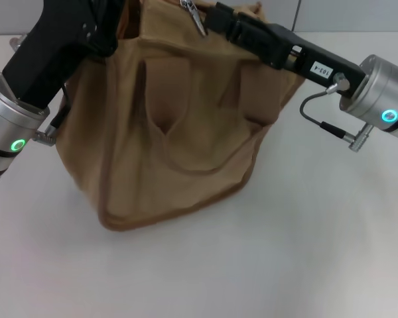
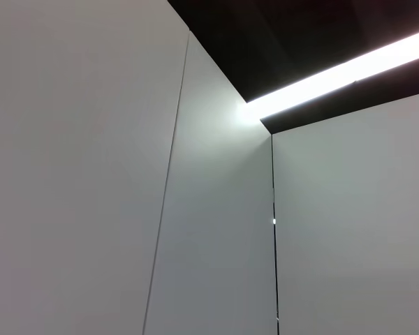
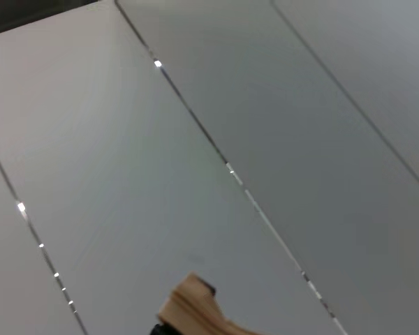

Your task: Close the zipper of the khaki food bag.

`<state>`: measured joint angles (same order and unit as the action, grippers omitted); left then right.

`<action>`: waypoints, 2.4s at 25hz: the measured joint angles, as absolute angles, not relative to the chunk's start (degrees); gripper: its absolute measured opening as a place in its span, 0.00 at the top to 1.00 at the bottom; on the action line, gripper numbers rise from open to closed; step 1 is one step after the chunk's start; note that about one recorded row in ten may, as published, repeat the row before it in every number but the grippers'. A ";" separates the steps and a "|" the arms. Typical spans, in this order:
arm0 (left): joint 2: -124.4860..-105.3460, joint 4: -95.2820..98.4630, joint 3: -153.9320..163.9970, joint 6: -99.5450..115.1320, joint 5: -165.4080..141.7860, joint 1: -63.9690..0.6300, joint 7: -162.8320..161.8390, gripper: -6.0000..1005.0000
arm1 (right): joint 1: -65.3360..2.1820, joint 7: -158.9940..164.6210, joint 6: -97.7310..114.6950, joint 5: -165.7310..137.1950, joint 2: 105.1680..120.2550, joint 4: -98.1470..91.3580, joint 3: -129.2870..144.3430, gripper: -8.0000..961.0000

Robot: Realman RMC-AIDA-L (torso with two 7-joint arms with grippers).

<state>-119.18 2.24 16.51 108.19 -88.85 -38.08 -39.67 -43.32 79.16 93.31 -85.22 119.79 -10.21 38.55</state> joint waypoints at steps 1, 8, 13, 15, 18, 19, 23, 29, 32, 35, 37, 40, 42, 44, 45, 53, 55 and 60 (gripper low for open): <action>-119.18 2.22 16.52 108.20 -88.86 -38.08 -39.70 0.95 | -43.60 79.26 92.87 -85.17 119.80 -10.01 38.58 0.64; -119.18 2.19 16.52 108.20 -88.92 -38.18 -39.77 0.95 | -46.42 79.88 92.96 -85.41 119.80 -7.49 40.61 0.43; -119.18 2.20 16.52 107.97 -88.95 -38.32 -39.79 0.95 | -46.77 80.48 93.76 -85.35 119.80 -7.48 40.89 0.39; -119.18 2.19 16.52 107.95 -88.95 -38.37 -39.81 0.95 | -46.77 82.89 93.77 -85.29 119.80 -7.53 40.62 0.39; -119.18 2.12 16.48 107.95 -88.95 -38.40 -39.87 0.95 | -47.02 85.61 94.17 -85.25 119.80 -7.84 40.78 0.39; -119.18 2.11 16.44 107.96 -88.95 -38.42 -39.87 0.95 | -47.16 85.60 94.08 -85.24 119.80 -7.86 40.87 0.39; -119.18 2.11 16.40 107.89 -88.96 -38.54 -39.89 0.95 | -47.29 85.68 93.67 -85.22 119.80 -7.70 40.94 0.39; -119.18 2.11 16.25 107.65 -88.96 -38.69 -39.88 0.95 | -47.17 85.67 93.42 -85.42 119.80 -7.85 41.01 0.40; -119.18 2.11 16.18 107.47 -88.96 -38.69 -39.87 0.95 | -46.96 85.66 93.33 -85.45 119.80 -7.81 41.03 0.40; -119.18 2.11 16.17 107.40 -88.93 -38.69 -39.77 0.95 | -46.65 85.65 93.39 -85.49 119.79 -7.61 41.05 0.40; -119.18 2.11 16.17 107.39 -88.86 -38.69 -39.83 0.95 | -46.34 85.72 93.42 -85.55 119.79 -7.53 41.05 0.40; -119.18 1.76 16.19 107.40 -88.86 -38.69 -39.87 0.95 | -46.04 86.07 93.67 -85.66 119.80 -7.53 41.07 0.40; -119.18 1.57 16.25 107.40 -88.86 -38.74 -39.76 0.95 | -45.99 86.15 93.80 -85.69 119.80 -7.54 41.11 0.42; -119.18 1.54 16.30 107.40 -88.86 -38.84 -39.77 0.95 | -45.99 86.16 93.83 -85.69 119.79 -7.54 41.15 0.43; -119.18 1.53 16.32 107.41 -88.86 -38.88 -39.82 0.95 | -46.00 86.17 93.83 -85.69 119.79 -7.57 41.28 0.44; -119.18 1.50 16.17 107.42 -88.87 -38.94 -39.86 0.94 | -46.41 85.74 94.18 -85.49 119.79 -7.67 43.47 0.56; -119.18 1.49 16.17 107.41 -88.88 -38.94 -39.81 0.94 | -46.27 85.76 94.76 -85.46 119.79 -7.64 43.46 0.58; -119.18 1.49 16.17 107.39 -88.94 -38.94 -39.69 0.94 | -45.60 86.06 95.79 -85.41 119.79 -7.81 43.02 0.58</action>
